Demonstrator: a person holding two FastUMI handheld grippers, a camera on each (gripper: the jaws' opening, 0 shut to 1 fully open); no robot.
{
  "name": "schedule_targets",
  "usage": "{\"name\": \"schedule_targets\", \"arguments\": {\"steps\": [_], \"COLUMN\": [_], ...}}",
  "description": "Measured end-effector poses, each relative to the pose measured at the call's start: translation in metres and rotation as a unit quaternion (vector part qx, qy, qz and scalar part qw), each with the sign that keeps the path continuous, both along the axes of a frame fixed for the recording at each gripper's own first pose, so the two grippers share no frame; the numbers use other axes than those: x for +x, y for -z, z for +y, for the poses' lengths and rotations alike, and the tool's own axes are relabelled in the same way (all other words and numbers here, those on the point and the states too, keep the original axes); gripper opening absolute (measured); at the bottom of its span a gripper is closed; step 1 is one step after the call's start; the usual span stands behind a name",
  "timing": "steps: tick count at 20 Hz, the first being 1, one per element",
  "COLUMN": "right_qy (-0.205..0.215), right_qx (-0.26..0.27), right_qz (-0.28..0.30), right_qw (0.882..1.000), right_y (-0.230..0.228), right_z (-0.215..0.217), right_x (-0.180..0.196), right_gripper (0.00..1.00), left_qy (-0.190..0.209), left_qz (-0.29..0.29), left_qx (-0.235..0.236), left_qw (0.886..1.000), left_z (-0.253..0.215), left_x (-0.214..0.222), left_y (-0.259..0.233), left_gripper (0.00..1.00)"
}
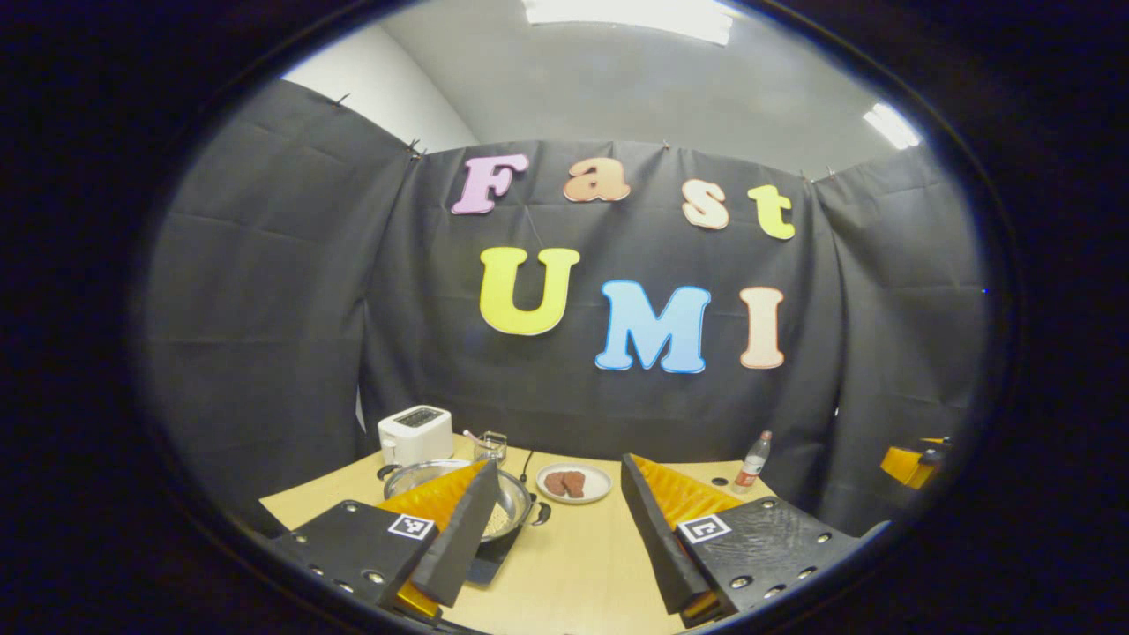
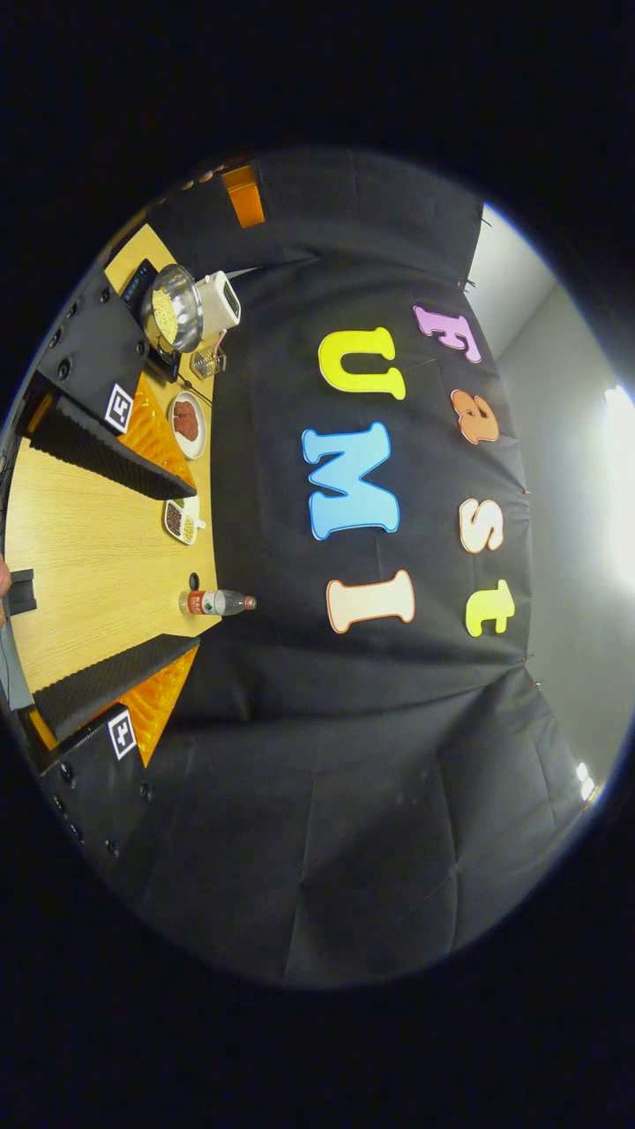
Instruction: First push the handle of the pot to place it horizontally, then grasp the pot with both hands and set it on the induction cooktop.
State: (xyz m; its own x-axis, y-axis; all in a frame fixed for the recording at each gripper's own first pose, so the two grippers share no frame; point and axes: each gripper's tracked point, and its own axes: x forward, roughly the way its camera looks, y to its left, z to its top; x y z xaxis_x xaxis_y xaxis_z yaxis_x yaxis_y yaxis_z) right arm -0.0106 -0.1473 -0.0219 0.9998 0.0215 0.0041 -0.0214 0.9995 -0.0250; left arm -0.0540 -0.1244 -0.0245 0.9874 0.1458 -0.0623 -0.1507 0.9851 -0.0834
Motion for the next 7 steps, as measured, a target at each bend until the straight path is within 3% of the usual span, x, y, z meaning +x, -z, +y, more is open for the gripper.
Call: {"name": "schedule_targets", "arguments": {"steps": [3,4,5,7], "right_qy": [-0.007,-0.012,-0.023,-0.031], "right_qx": [0.007,0.012,0.013,0.006], "right_qz": [-0.003,-0.012,-0.018,-0.009], "right_qw": [1.000,1.000,0.999,0.999], "right_y": [-0.007,-0.013,-0.017,-0.010], "right_z": [0.008,0.014,0.023,0.036], "right_x": [0.003,0.006,0.007,0.013], "right_gripper": [0.98,0.98,0.98,0.98], "left_qy": [-0.001,0.000,-0.003,0.002], "left_qz": [0.007,0.003,-0.003,0.004], "left_qx": [0.013,0.020,0.026,0.023], "left_qw": [1.000,1.000,1.000,1.000], "left_z": [0.004,0.005,0.010,0.011], "left_x": [-0.012,-0.014,-0.013,-0.015], "left_y": [-0.004,-0.009,-0.013,-0.012], "left_gripper": [0.84,0.78,0.84,0.84]}}
